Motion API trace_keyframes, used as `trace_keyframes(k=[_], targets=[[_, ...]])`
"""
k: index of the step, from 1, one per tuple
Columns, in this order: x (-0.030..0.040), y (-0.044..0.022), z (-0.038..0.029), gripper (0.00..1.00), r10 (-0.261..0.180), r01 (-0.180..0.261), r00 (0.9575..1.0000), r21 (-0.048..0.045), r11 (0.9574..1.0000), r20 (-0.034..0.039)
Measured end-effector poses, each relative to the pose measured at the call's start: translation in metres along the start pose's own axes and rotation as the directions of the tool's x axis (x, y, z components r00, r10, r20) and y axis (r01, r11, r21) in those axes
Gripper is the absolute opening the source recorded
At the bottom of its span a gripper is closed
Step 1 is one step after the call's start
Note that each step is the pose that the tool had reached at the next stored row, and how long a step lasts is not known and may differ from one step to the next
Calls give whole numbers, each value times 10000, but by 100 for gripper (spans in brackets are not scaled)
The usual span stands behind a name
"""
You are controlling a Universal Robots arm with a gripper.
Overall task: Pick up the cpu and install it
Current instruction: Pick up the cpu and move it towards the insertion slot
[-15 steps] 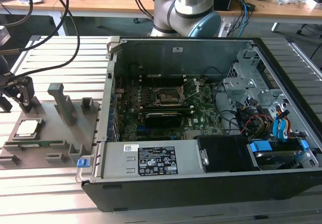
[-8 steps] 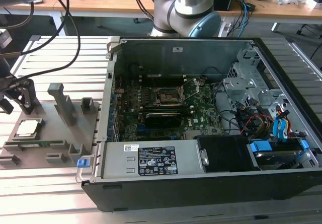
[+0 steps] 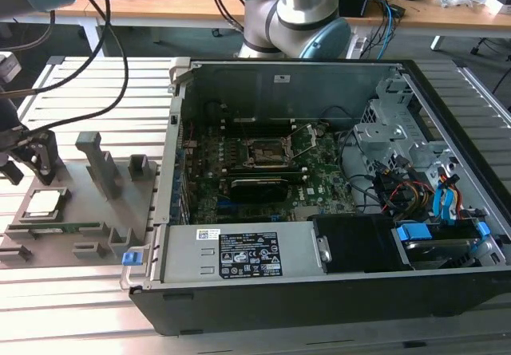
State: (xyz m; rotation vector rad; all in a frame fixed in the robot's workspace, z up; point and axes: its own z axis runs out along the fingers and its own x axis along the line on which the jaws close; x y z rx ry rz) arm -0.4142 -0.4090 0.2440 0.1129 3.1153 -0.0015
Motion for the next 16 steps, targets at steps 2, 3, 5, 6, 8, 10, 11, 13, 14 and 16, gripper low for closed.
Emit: trace_keyframes(k=[2,3,5,6,8,10,11,13,14,16], targets=[[-2,-30,26,54,-119,119,9999,64,9999,1],[-1,-31,35,54,-287,287,9996,149,9995,1],[-1,-31,57,54,-995,994,9950,158,9949,1],[1,-31,67,54,-1152,1152,9933,155,9932,1],[16,-36,122,54,-1181,1181,9930,153,9929,3],[23,-39,168,54,-1181,1181,9930,154,9929,1],[25,-39,192,54,-1181,1181,9930,154,9929,1],[31,-39,275,54,-1182,1182,9930,153,9929,2],[39,-39,325,54,-1185,1184,9930,153,9928,2],[50,-41,375,54,-1190,1190,9929,154,9928,1]])
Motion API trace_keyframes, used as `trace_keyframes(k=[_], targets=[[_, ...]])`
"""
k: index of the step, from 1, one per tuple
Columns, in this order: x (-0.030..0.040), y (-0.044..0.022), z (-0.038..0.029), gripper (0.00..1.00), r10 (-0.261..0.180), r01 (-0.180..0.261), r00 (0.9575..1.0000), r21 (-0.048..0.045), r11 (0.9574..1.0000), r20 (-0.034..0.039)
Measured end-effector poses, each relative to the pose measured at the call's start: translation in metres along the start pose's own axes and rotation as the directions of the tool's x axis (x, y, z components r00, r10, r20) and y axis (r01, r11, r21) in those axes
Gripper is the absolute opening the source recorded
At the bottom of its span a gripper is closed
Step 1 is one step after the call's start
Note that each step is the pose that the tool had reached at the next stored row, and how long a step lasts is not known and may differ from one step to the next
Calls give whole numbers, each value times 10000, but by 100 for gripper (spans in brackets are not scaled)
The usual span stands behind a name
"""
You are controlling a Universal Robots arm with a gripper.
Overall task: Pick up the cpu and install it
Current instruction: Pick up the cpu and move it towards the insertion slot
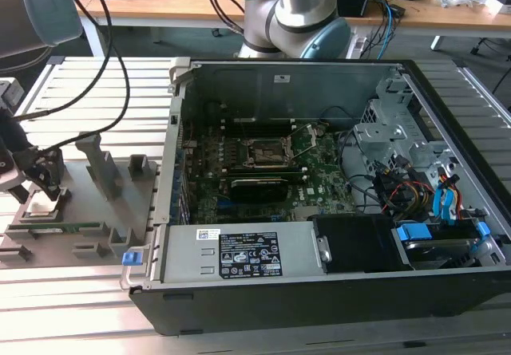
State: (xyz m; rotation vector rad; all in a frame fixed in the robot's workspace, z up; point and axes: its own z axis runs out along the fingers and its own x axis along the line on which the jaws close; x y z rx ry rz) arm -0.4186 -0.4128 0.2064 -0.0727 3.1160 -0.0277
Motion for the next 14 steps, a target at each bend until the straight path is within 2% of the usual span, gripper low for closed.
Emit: trace_keyframes(k=[3,8,9,10,13,14], targets=[[5,1,36,54,-9,9,10000,1,10000,-1],[4,1,37,54,-10,10,10000,1,10000,0],[4,1,37,55,-10,10,10000,1,10000,0],[4,1,37,62,-9,9,10000,0,10000,0],[5,-1,41,62,-9,9,10000,-1,10000,3],[6,-20,70,62,-9,9,10000,-6,10000,3]])
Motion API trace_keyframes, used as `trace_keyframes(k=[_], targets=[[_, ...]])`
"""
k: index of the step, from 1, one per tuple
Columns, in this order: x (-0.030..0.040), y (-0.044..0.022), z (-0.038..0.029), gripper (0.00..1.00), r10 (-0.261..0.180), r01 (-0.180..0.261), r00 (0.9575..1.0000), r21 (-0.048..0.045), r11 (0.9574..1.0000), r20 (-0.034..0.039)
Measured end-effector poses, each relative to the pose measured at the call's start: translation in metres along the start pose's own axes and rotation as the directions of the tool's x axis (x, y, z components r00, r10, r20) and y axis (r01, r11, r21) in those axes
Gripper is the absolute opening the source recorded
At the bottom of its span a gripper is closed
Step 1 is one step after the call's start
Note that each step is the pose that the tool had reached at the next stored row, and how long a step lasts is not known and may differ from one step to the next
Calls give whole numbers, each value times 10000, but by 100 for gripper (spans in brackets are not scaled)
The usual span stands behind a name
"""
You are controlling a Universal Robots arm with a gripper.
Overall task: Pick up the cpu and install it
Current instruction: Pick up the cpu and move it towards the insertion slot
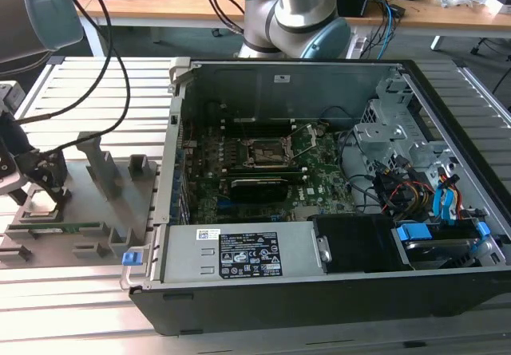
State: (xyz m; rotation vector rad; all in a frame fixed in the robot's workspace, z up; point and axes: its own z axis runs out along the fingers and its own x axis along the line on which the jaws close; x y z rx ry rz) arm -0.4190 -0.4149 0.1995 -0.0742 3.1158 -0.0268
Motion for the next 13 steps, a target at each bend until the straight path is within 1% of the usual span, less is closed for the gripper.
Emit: trace_keyframes(k=[1,3,4,5,8,11,12,13], targets=[[1,0,36,62,1,-1,10000,-34,10000,-1],[2,1,65,62,5,-4,10000,-167,9999,7],[3,0,78,62,3,-2,10000,-168,9999,4],[5,-14,92,62,2,-2,10000,-169,9999,6],[6,-19,113,62,2,-2,10000,-170,9999,5],[6,-19,116,62,2,-2,10000,-171,9999,5],[6,-19,116,60,1,-1,10000,-171,9999,6],[6,-19,117,55,1,-1,10000,-171,9999,6]])
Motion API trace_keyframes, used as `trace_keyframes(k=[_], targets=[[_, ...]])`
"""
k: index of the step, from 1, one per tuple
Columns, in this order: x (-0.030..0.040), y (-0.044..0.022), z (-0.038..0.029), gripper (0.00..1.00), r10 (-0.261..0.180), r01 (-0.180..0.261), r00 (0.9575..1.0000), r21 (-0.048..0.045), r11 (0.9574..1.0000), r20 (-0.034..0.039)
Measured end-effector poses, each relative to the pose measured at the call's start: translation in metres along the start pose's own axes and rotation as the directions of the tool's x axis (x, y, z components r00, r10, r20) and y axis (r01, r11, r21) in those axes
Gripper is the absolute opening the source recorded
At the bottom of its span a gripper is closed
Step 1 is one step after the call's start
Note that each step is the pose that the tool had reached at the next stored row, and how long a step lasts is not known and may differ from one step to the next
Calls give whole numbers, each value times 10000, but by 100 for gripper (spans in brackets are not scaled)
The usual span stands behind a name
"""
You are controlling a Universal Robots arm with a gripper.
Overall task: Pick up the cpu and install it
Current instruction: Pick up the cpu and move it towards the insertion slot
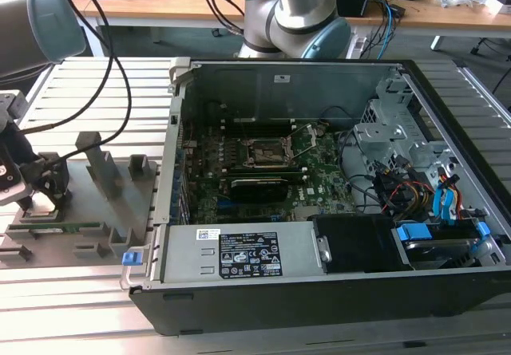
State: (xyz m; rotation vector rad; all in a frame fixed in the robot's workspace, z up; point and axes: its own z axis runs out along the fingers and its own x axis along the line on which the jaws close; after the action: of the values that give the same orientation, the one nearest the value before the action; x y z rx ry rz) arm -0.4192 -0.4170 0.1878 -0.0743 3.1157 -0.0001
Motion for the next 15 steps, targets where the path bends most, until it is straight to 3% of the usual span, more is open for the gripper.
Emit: trace_keyframes(k=[12,15], targets=[[-1,1,-1,55,0,0,10000,-4,10000,6],[-3,0,-106,55,0,0,10000,0,10000,0]])
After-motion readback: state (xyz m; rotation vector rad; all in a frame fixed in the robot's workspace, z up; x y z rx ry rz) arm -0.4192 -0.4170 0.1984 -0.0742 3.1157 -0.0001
